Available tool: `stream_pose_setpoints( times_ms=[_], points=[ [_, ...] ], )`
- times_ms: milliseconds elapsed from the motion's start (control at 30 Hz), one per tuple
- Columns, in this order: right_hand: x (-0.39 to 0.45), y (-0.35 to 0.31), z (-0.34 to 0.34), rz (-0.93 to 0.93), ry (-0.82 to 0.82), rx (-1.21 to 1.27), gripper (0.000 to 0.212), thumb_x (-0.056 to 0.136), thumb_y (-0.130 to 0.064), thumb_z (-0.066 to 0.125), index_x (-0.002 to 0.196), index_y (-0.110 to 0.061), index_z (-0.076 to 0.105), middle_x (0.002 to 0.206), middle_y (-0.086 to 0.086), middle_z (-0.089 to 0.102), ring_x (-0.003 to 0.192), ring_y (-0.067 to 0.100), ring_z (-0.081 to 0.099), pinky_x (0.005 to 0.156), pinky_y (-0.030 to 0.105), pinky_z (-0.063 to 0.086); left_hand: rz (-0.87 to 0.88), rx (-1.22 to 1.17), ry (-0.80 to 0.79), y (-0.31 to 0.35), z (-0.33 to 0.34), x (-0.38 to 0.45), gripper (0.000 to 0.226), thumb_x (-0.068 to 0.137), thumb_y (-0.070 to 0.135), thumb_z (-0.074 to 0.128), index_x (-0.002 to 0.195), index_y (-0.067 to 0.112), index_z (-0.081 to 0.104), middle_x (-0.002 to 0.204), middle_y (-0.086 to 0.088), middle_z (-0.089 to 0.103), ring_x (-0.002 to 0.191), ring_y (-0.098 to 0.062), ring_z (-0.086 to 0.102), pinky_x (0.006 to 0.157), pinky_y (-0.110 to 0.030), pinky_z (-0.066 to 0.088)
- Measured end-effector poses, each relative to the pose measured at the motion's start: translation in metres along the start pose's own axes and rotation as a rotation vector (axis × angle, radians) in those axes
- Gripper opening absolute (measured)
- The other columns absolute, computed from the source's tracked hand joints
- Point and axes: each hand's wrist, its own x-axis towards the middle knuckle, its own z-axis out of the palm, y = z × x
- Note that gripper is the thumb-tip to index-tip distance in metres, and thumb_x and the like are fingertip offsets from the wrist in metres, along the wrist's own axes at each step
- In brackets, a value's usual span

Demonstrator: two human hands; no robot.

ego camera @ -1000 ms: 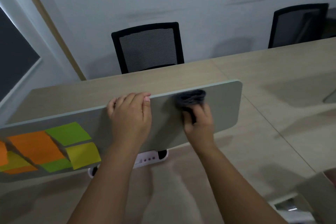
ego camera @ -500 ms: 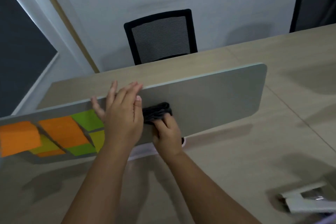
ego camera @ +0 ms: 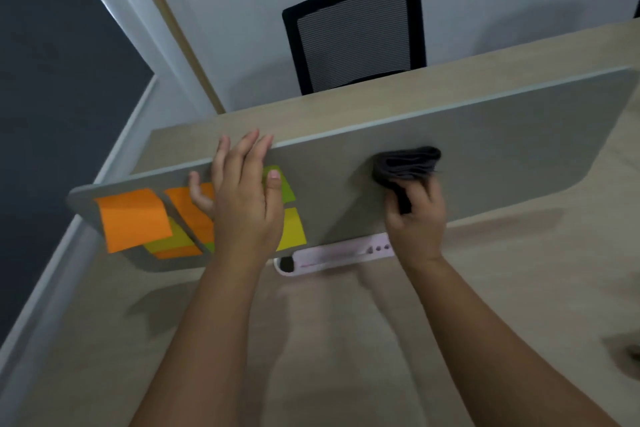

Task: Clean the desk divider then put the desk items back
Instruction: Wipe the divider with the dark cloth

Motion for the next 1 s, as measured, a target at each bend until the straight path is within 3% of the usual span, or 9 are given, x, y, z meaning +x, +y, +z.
stream_pose_setpoints(
  times_ms=[200,267,367,533,633,700,867,933,1000],
  points=[
    [-0.025,-0.016,0.042,-0.348,-0.179,0.004,0.029,0.072,0.017,0.061,0.092,-0.004,0.064,0.095,0.012,0.053,0.077,0.030,0.047,0.074,0.029,0.043,0.031,0.030,-0.024,-0.010,-0.005,-0.002,0.053,0.088,0.020,0.049,0.138,0.035,0.042,0.145,0.015,0.041,0.143,-0.011,0.024,0.109,-0.047,0.010],
    [-0.047,0.013,0.036,-0.527,-0.392,-0.159,0.023,0.073,0.010,0.059,0.086,-0.008,0.059,0.090,0.010,0.050,0.071,0.028,0.042,0.059,0.034,0.045,0.023,0.023,-0.020,-0.008,-0.004,-0.003,0.057,0.085,0.018,0.052,0.138,0.035,0.042,0.144,0.015,0.042,0.142,-0.011,0.024,0.109,-0.046,0.011],
    [-0.065,0.047,0.018,-0.577,-0.677,-0.275,0.014,0.074,-0.009,0.053,0.083,-0.009,0.064,0.095,0.008,0.048,0.076,0.028,0.043,0.055,0.037,0.050,0.001,0.010,-0.010,-0.006,-0.002,-0.005,0.060,0.083,0.016,0.055,0.138,0.036,0.041,0.144,0.016,0.041,0.143,-0.010,0.021,0.109,-0.047,0.011],
    [0.008,-0.005,0.002,-0.223,-0.336,-0.005,0.019,0.089,-0.008,0.050,0.091,-0.003,0.069,0.094,0.008,0.060,0.083,0.017,0.050,0.078,0.023,0.045,-0.007,0.009,-0.020,0.003,0.001,-0.005,0.059,0.084,0.019,0.053,0.139,0.036,0.039,0.147,0.017,0.038,0.144,-0.011,0.017,0.110,-0.050,0.009],
    [0.053,-0.033,0.003,-0.389,-0.084,0.107,0.017,0.091,0.002,0.056,0.096,0.003,0.072,0.088,0.013,0.058,0.077,0.026,0.053,0.072,0.028,0.045,-0.003,0.013,-0.027,0.010,0.004,-0.003,0.057,0.086,0.021,0.049,0.139,0.035,0.039,0.147,0.018,0.038,0.144,-0.010,0.017,0.111,-0.049,0.006],
    [0.041,-0.019,0.006,-0.571,-0.145,0.019,0.016,0.091,0.001,0.053,0.093,-0.001,0.069,0.087,0.011,0.053,0.070,0.028,0.046,0.064,0.034,0.039,0.003,0.006,-0.032,0.017,0.007,-0.003,0.057,0.085,0.021,0.048,0.139,0.034,0.040,0.146,0.017,0.039,0.144,-0.011,0.018,0.111,-0.050,0.006],
    [-0.027,0.078,-0.013,-0.825,-0.681,-0.328,0.014,0.085,-0.008,0.051,0.089,-0.013,0.064,0.103,0.008,0.046,0.077,0.028,0.044,0.058,0.036,0.048,0.042,0.029,-0.037,0.042,0.013,-0.004,0.060,0.080,0.019,0.046,0.138,0.030,0.041,0.145,0.014,0.041,0.144,-0.012,0.022,0.110,-0.047,0.006],
    [-0.011,0.081,-0.023,-0.822,-0.642,-0.294,0.010,0.085,-0.006,0.052,0.084,-0.009,0.062,0.100,0.012,0.051,0.074,0.029,0.047,0.057,0.036,0.047,0.071,0.025,-0.056,0.056,0.017,-0.006,0.061,0.079,0.019,0.045,0.139,0.029,0.041,0.147,0.013,0.040,0.145,-0.013,0.022,0.111,-0.046,0.005],
    [0.028,0.057,-0.034,-0.728,-0.418,-0.172,0.009,0.084,0.004,0.052,0.080,-0.002,0.057,0.091,0.018,0.054,0.069,0.030,0.046,0.057,0.036,0.041,0.095,0.029,-0.068,0.068,0.022,-0.007,0.062,0.079,0.019,0.045,0.141,0.029,0.039,0.148,0.013,0.039,0.145,-0.013,0.021,0.111,-0.045,0.004]
  ],
)
